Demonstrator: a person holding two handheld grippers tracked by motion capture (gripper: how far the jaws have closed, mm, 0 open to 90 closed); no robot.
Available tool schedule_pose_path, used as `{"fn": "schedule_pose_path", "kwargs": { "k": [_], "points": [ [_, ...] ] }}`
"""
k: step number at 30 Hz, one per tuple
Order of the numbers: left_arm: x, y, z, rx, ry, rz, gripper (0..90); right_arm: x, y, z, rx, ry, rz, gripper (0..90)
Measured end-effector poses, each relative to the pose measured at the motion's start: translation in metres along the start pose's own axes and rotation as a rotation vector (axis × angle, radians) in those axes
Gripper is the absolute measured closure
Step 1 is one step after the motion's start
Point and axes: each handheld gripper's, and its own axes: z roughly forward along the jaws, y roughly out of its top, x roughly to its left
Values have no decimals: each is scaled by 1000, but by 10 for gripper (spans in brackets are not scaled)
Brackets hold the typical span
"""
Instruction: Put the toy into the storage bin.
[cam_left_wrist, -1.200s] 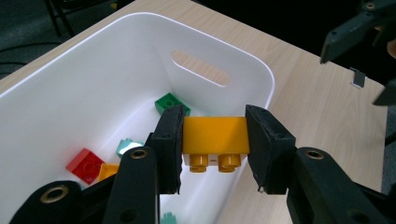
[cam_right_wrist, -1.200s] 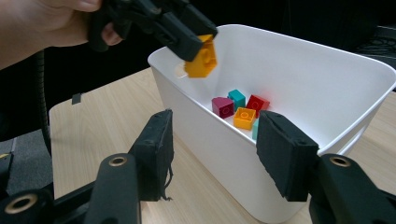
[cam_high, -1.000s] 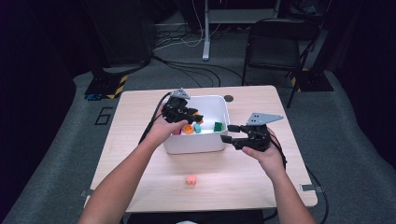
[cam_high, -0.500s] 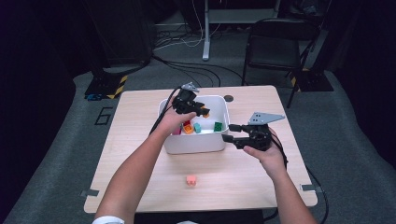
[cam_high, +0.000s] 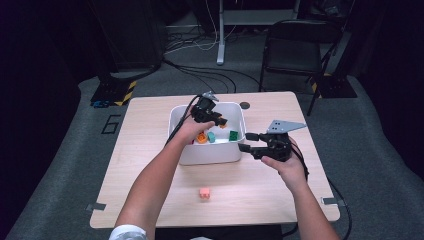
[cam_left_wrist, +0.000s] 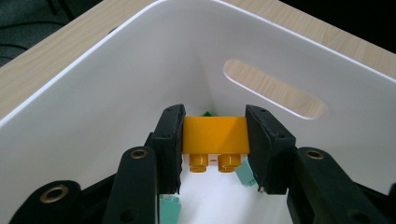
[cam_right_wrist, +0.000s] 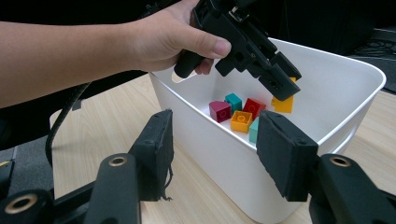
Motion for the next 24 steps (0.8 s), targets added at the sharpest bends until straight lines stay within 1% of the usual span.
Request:
{"fn": "schedule_pose_path", "kwargs": {
  "k": [2,4,5,7,9,10,13,16,21,24],
  "points": [
    [0,-2,-1,-1,10,-12,574,0,0,0,-1,1,1,457],
    [1,-3,-6,-6,17,-15,541,-1,0,0,-1,-2,2,457],
    [1,-3,-8,-11,31,-11,528,-1,0,0,-2,-1,4,457],
    [0,-3,-16,-19,43,-5,510,-1,0,0,-1,-2,5,457],
    [-3,-2,-27,-36,57,1,506,-1,0,0,0,-1,4,457],
    [-5,-2,-34,-48,59,12,505,-1,0,0,0,-1,4,457],
    [-14,-1,-56,-90,50,25,503,-1,-1,0,2,-4,5,457],
    [-25,-5,-77,-121,31,27,492,-1,-1,0,3,-5,4,457],
    [-46,-16,-102,-129,18,49,486,1,-1,-1,5,-6,0,457],
    [-60,-27,-113,-137,11,72,485,3,-1,-1,8,-7,-1,457]
  ]
}}
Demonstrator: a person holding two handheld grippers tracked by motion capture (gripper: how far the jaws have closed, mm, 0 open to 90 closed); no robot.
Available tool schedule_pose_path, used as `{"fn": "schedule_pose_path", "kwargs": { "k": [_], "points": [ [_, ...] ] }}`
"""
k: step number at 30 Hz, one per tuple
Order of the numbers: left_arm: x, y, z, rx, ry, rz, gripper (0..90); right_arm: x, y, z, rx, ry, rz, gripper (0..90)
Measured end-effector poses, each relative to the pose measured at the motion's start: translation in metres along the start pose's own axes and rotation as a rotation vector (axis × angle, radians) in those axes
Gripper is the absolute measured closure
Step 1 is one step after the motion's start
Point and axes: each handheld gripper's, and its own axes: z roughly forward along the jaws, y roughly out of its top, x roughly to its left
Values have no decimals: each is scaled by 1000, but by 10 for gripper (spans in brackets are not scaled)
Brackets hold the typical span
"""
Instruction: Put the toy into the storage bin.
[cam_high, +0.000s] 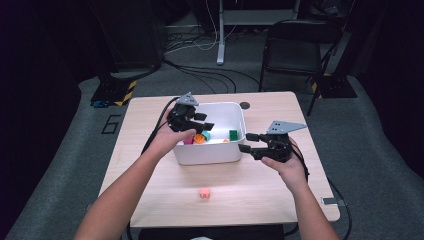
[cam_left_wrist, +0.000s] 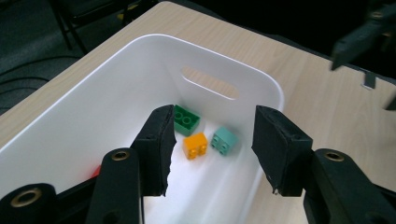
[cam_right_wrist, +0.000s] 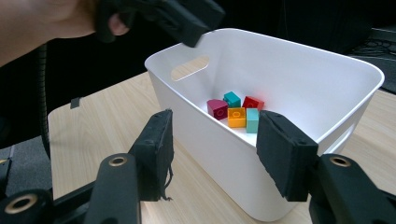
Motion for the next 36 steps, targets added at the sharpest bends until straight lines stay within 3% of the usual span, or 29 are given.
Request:
{"fn": "schedule_pose_path", "kwargs": {
  "k": [6,13,21,36],
  "points": [
    [-25,-26,-19,-1,-30,20,469,3,0,1,1,5,-9,457],
    [-38,-61,-27,0,-36,16,451,4,-1,5,12,10,-12,456],
    [-52,-100,-17,-2,-54,10,457,4,-1,7,18,8,-10,456],
    [-69,-147,13,53,-105,18,472,7,-2,10,29,5,-10,455]
  ]
}}
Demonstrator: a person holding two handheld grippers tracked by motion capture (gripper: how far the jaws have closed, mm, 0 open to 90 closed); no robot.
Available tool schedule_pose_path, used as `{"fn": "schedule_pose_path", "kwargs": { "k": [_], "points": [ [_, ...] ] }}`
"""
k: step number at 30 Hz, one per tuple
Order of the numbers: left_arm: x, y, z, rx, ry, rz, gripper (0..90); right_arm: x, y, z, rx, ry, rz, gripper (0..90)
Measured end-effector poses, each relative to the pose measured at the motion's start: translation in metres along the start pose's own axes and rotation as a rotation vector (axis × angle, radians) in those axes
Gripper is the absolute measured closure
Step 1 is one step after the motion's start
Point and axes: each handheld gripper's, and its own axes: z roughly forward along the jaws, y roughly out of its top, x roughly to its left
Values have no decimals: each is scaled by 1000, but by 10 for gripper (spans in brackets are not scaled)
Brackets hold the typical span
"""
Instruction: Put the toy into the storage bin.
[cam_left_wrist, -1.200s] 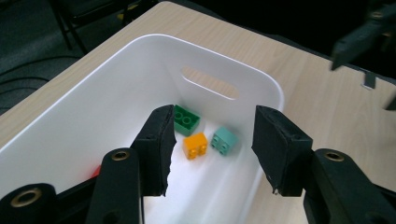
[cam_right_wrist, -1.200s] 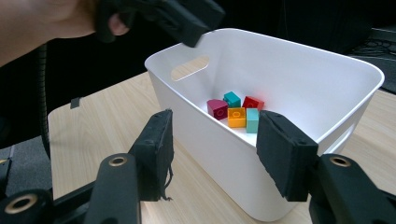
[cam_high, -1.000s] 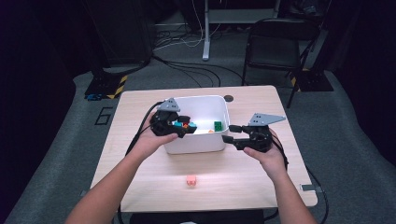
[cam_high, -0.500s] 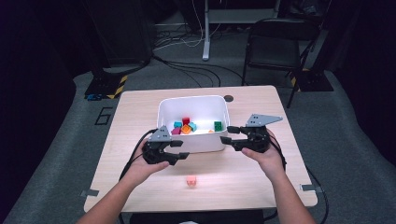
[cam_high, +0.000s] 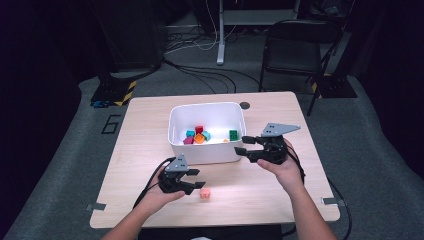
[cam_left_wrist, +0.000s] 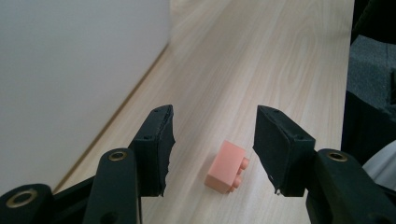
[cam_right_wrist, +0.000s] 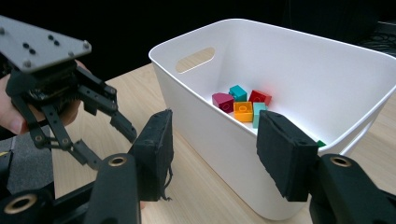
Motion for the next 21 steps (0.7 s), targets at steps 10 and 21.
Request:
{"fn": "schedule_pose_path", "kwargs": {
  "k": [10,21],
  "points": [
    [-1,-14,12,19,-24,6,494,0,-2,2,8,-2,4,455],
    [-5,-21,34,64,-58,28,496,0,-2,3,12,-3,5,454]
  ]
}}
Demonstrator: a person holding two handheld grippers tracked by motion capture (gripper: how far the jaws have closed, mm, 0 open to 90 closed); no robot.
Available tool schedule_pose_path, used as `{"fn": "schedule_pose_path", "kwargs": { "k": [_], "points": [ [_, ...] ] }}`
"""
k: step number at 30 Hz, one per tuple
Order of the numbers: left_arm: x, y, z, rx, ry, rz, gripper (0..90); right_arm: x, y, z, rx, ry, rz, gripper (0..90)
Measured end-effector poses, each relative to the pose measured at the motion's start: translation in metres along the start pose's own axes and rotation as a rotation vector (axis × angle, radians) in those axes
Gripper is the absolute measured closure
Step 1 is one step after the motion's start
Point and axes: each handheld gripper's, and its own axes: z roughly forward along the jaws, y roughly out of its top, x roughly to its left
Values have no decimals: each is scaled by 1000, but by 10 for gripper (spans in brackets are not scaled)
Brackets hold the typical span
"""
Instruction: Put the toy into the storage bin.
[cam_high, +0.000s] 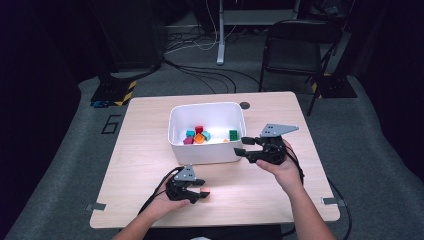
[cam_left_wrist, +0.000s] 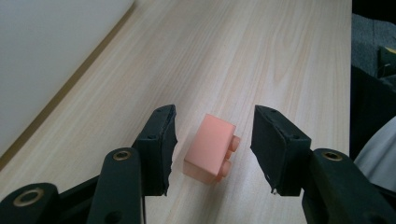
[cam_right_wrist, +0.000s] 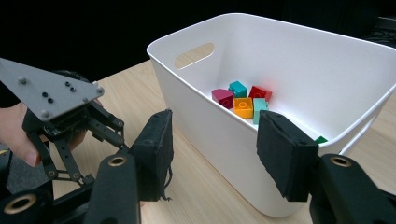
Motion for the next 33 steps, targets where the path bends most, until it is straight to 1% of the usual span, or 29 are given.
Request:
{"fn": "schedule_pose_path", "kwargs": {
  "k": [2,3,4,5,6,7,9,10,12,14,16,18,21,22,24,26,27,33],
  "points": [
    [0,-1,3,12,5,3,506,0,0,0,0,-1,1,454],
    [0,-2,4,10,0,-1,515,0,0,0,0,-1,2,454],
    [1,-3,5,25,-5,5,521,0,-1,0,1,-2,2,454],
    [1,-4,7,27,-1,7,534,0,-1,0,2,-3,3,454],
    [1,-5,9,28,1,4,550,0,-1,0,3,-3,3,454],
    [1,-5,9,41,0,6,567,0,-1,0,3,-3,3,454],
    [2,-7,12,51,9,1,626,-1,-1,0,3,-3,4,454],
    [3,-7,12,53,6,2,657,-1,-1,0,3,-3,5,454],
    [3,-7,12,51,17,-4,658,-1,-1,0,2,-3,4,454],
    [3,-5,10,57,18,-12,659,-1,-1,0,1,-4,4,453],
    [5,-2,7,59,12,-14,660,-1,-1,-1,-1,-3,5,453],
    [6,2,3,39,19,-28,661,-1,-1,-1,-4,-3,7,453],
    [10,8,-5,23,34,-48,662,-2,0,-2,-6,-5,8,453],
    [12,10,-7,12,35,-57,662,-2,0,-2,-6,-5,8,453],
    [14,15,-12,7,36,-71,662,-1,0,-2,-5,-6,11,453],
    [16,21,-18,-1,42,-73,662,-2,0,-2,-5,-4,6,453],
    [16,25,-21,-3,51,-72,662,-2,0,-2,-3,-5,7,453],
    [24,49,-39,-17,58,-79,662,-2,0,-2,-5,-6,9,453]
  ]
}}
